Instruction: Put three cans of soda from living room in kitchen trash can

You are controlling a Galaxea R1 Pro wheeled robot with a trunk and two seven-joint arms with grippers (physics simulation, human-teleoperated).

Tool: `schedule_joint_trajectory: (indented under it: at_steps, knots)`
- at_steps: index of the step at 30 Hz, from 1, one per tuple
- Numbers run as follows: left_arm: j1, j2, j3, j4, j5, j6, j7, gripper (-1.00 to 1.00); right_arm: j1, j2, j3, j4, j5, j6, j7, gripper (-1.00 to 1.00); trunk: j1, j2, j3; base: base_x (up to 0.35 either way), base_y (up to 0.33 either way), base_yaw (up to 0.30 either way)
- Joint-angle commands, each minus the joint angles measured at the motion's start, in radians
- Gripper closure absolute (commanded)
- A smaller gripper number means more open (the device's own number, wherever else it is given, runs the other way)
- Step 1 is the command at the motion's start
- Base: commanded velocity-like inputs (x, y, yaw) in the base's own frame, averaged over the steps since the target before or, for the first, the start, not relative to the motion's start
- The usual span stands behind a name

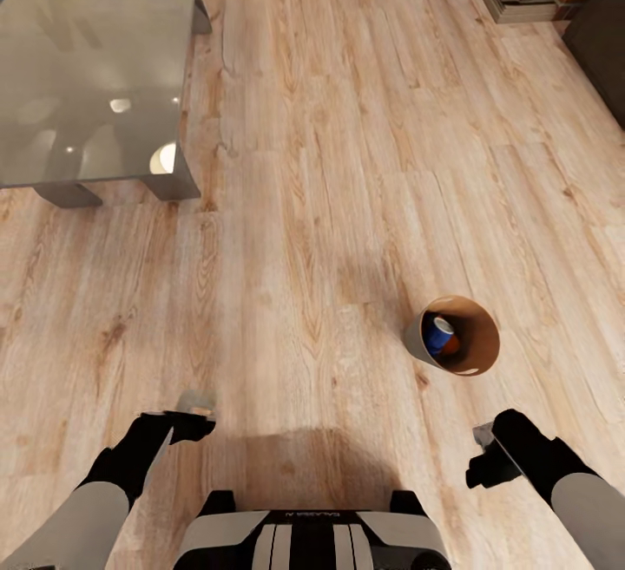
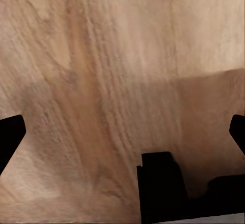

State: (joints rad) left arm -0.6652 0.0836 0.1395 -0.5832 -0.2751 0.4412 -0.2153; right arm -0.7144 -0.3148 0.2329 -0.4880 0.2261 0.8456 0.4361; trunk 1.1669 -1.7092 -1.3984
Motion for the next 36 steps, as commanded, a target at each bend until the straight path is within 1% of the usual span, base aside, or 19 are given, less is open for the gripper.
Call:
schedule_joint_trajectory:
  at_steps: [1,2,3,7,9,11,12,16,17,19,21,22,23,24,27,29,36]
  knots:
    - [0.000,0.001,0.003,0.026,0.003,-0.012,0.015,-1.00,0.004,0.014,-0.005,0.019,0.001,-0.024,-0.016,-1.00,-0.004,0.007,0.003,0.000,0.000,0.000]
    - [0.001,0.004,0.008,0.073,0.009,-0.032,0.049,-1.00,0.010,0.044,-0.025,0.065,0.000,-0.079,-0.053,-1.00,-0.008,0.014,0.006,0.000,0.000,0.000]
    - [0.002,0.006,0.018,0.112,0.021,-0.058,0.082,-1.00,0.013,0.076,-0.063,0.115,-0.001,-0.142,-0.099,-1.00,-0.012,0.021,0.010,0.000,0.000,0.000]
    - [0.004,0.011,0.051,0.178,0.050,-0.131,0.139,-1.00,0.017,0.136,-0.149,0.193,0.000,-0.239,-0.194,-1.00,-0.027,0.049,0.022,0.000,0.000,0.000]
    - [0.008,0.013,0.062,0.214,0.059,-0.164,0.162,-1.00,0.018,0.164,-0.175,0.216,0.001,-0.266,-0.230,-1.00,-0.035,0.063,0.028,0.000,0.000,0.000]
    - [0.012,0.017,0.070,0.253,0.065,-0.189,0.176,-1.00,0.018,0.188,-0.192,0.232,0.001,-0.287,-0.255,-1.00,-0.042,0.077,0.035,0.000,0.000,0.000]
    - [0.015,0.021,0.074,0.289,0.069,-0.217,0.185,-1.00,0.019,0.205,-0.205,0.243,0.000,-0.309,-0.271,-1.00,-0.046,0.084,0.038,0.000,0.000,0.000]
    - [0.025,0.045,0.080,0.360,0.074,-0.293,0.196,-1.00,0.020,0.227,-0.219,0.292,0.000,-0.382,-0.289,-1.00,-0.061,0.112,0.050,0.000,0.000,0.000]
    - [0.039,0.058,0.082,0.388,0.078,-0.328,0.199,-1.00,0.020,0.234,-0.224,0.323,0.000,-0.425,-0.294,-1.00,-0.065,0.119,0.053,0.000,0.000,0.000]
    - [0.058,0.067,0.084,0.407,0.085,-0.358,0.201,-1.00,0.020,0.239,-0.226,0.348,-0.001,-0.462,-0.297,-1.00,-0.073,0.133,0.060,0.000,0.000,0.000]
    - [0.080,0.072,0.085,0.418,0.094,-0.388,0.201,-1.00,0.020,0.246,-0.229,0.370,-0.001,-0.488,-0.300,-1.00,-0.081,0.147,0.066,0.000,0.000,0.000]
    - [0.102,0.075,0.085,0.426,0.102,-0.424,0.202,-1.00,0.020,0.252,-0.231,0.391,0.000,-0.510,-0.306,-1.00,-0.084,0.154,0.069,0.000,0.000,0.000]
    - [0.111,0.076,0.085,0.429,0.104,-0.443,0.202,-1.00,0.021,0.254,-0.232,0.401,0.000,-0.523,-0.313,-1.00,-0.088,0.161,0.072,0.000,0.000,0.000]
    - [0.131,0.079,0.084,0.435,0.106,-0.500,0.199,-1.00,0.021,0.256,-0.234,0.423,0.000,-0.566,-0.344,-1.00,-0.092,0.168,0.075,0.000,0.000,0.000]
    - [0.153,0.078,0.083,0.439,0.104,-0.545,0.196,-1.00,0.022,0.251,-0.235,0.447,-0.001,-0.603,-0.384,-1.00,-0.104,0.189,0.085,0.000,0.000,0.000]
    - [0.166,0.077,0.082,0.441,0.103,-0.561,0.195,-1.00,0.031,0.246,-0.235,0.456,-0.001,-0.616,-0.399,-1.00,-0.111,0.203,0.091,0.000,0.000,0.000]
    - [0.183,0.075,0.081,0.443,0.102,-0.582,0.192,-1.00,0.078,0.238,-0.234,0.463,0.001,-0.638,-0.413,-1.00,-0.138,0.252,0.113,0.000,0.000,0.000]
